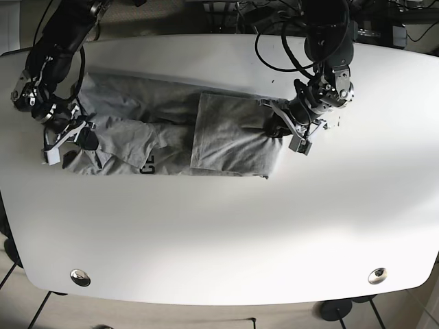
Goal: Fold the T-shirt properly
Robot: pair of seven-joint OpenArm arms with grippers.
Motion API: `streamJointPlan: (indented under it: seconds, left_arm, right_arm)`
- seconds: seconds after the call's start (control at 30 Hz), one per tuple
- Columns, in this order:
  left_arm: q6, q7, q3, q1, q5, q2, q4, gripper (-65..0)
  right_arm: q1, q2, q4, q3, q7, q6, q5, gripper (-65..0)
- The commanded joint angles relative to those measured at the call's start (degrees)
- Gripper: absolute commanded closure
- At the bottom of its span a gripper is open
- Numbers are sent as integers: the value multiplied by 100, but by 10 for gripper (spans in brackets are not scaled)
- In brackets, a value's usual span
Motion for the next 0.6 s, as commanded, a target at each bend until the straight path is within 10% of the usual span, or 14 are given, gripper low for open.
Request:
streamJointPlan:
  seconds: [0.03, 0.27, 0.6]
  left_arm:
    - [-9, 215, 26, 0, 110, 118, -8, -54]
    - [-9, 223, 26, -131, 101, 558, -518, -54]
    - [-9, 223, 53, -158, 101, 777, -667, -54]
  right_arm:
    - [44, -108, 763, 82, -399, -271, 192, -21]
    - [9, -855, 2354, 3, -1216, -534, 218, -21]
    - [-132, -1664, 2310, -1510, -707, -578, 157, -21]
